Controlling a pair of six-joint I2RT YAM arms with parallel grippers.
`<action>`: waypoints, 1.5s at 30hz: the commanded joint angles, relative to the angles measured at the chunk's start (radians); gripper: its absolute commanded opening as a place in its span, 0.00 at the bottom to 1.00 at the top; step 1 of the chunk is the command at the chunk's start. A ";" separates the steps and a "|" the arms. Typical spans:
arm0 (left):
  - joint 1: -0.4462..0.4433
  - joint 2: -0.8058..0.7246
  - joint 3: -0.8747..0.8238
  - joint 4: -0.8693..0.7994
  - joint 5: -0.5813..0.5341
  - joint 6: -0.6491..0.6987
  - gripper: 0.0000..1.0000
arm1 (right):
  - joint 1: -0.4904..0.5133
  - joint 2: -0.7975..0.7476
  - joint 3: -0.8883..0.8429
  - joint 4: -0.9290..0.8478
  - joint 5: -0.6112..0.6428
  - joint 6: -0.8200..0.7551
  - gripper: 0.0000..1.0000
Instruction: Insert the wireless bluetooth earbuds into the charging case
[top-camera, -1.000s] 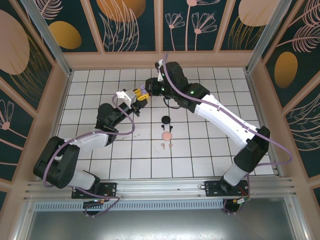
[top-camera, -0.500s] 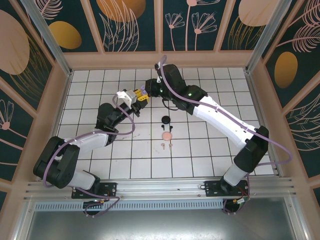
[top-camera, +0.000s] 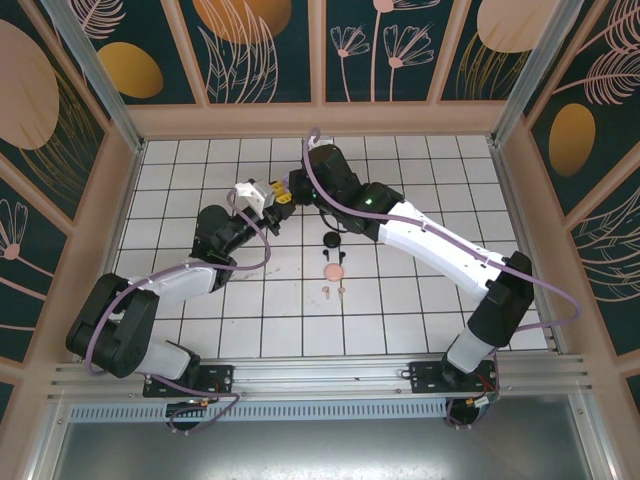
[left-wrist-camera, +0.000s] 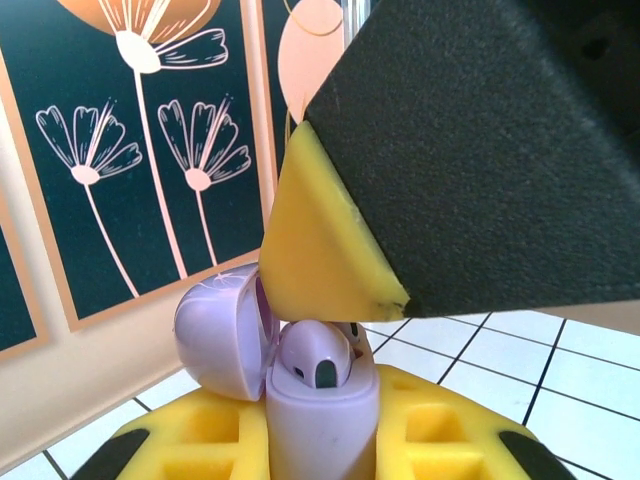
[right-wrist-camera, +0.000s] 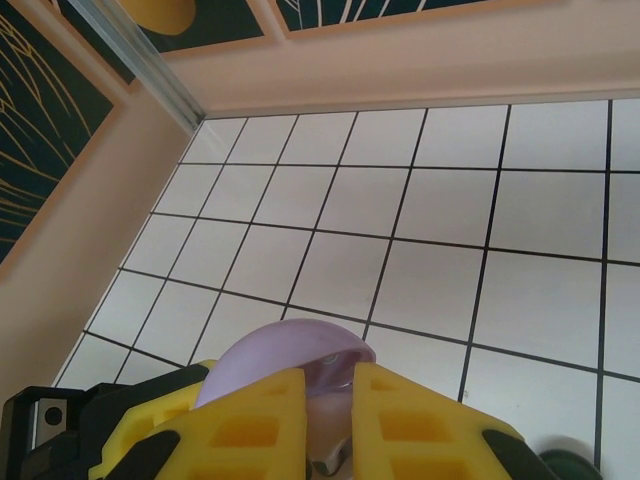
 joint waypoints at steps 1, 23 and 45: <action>-0.006 -0.026 0.035 0.109 0.005 -0.012 0.00 | 0.032 0.006 -0.017 -0.073 -0.058 0.013 0.18; -0.006 0.003 0.015 0.049 0.065 -0.026 0.00 | -0.187 0.022 0.242 -0.194 -0.375 -0.004 0.45; -0.006 0.001 0.031 -0.005 0.040 -0.066 0.00 | -0.161 -0.018 0.089 -0.301 -0.517 -0.049 0.00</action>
